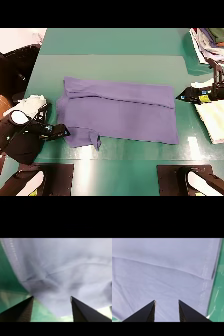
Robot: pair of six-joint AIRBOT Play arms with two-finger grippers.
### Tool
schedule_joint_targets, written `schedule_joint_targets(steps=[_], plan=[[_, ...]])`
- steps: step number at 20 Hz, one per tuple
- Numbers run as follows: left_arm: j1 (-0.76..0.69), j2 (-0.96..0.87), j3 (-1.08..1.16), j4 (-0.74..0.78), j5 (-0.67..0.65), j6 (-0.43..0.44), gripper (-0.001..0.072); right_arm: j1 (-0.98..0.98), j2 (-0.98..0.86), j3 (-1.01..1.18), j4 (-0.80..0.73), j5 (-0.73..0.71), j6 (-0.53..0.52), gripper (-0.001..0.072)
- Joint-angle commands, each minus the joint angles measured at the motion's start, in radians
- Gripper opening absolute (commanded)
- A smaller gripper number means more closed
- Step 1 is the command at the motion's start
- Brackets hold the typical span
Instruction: Fold the shirts.
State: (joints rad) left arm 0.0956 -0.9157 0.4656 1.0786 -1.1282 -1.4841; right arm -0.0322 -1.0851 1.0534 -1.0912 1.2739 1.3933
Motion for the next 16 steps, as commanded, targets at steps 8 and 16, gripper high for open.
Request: schedule_joint_targets(steps=[8, 16], plan=[[0.000, 0.040, 0.004, -0.060, -0.006, 0.026, 0.0027, -0.115, 0.003, -0.003, -0.089, 0.187, 0.000, 0.0336], [-0.001, 0.143, 0.109, -0.062, -0.042, 0.025, 0.0027, -0.336, 0.056, -0.454, -0.172, 0.189, 0.000, 0.0471]])
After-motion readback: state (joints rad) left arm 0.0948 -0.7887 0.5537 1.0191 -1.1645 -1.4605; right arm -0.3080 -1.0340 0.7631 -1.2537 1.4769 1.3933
